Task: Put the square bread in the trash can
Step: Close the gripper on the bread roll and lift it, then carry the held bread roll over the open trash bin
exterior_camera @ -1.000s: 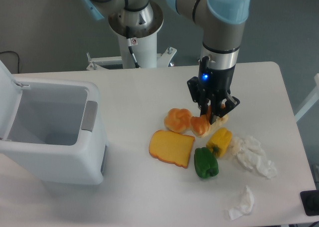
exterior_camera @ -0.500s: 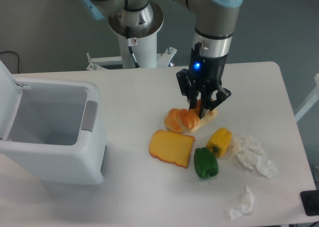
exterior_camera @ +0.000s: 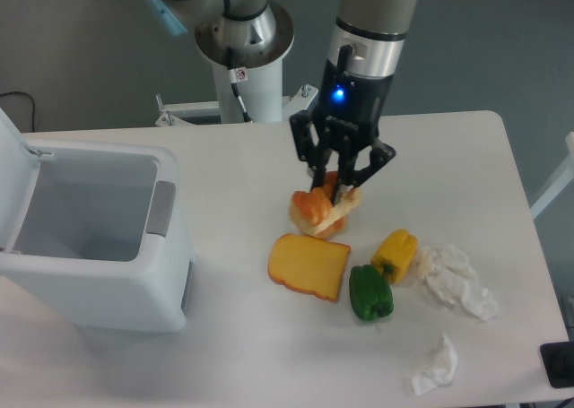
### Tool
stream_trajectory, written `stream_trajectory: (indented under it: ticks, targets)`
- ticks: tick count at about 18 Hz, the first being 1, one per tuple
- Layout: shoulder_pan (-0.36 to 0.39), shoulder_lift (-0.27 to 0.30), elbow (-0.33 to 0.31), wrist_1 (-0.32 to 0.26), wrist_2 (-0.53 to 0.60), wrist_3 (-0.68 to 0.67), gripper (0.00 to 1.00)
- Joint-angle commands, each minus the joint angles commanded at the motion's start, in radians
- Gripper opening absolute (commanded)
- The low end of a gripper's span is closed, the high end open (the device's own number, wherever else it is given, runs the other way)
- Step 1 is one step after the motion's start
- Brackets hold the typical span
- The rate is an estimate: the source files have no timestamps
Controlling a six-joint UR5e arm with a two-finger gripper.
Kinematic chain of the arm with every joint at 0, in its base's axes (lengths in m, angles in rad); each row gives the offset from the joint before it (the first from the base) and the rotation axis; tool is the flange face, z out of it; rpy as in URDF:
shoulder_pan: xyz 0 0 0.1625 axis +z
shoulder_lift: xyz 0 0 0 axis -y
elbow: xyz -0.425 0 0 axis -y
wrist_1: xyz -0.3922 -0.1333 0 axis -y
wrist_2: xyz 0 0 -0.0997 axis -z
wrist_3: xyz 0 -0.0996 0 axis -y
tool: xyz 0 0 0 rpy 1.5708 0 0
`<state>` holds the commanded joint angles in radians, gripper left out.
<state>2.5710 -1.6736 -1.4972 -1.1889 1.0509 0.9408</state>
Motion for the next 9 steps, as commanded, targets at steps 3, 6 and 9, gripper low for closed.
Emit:
stream_trajectory:
  ticks: [3, 6, 9]
  targets:
    - [-0.028, 0.012, 0.0, 0.002, -0.018, -0.118, 0.33]
    - [-0.072, 0.014, 0.002, 0.005, -0.023, -0.224, 0.33]
    - [-0.109, 0.035, 0.002, 0.005, -0.035, -0.304, 0.33]
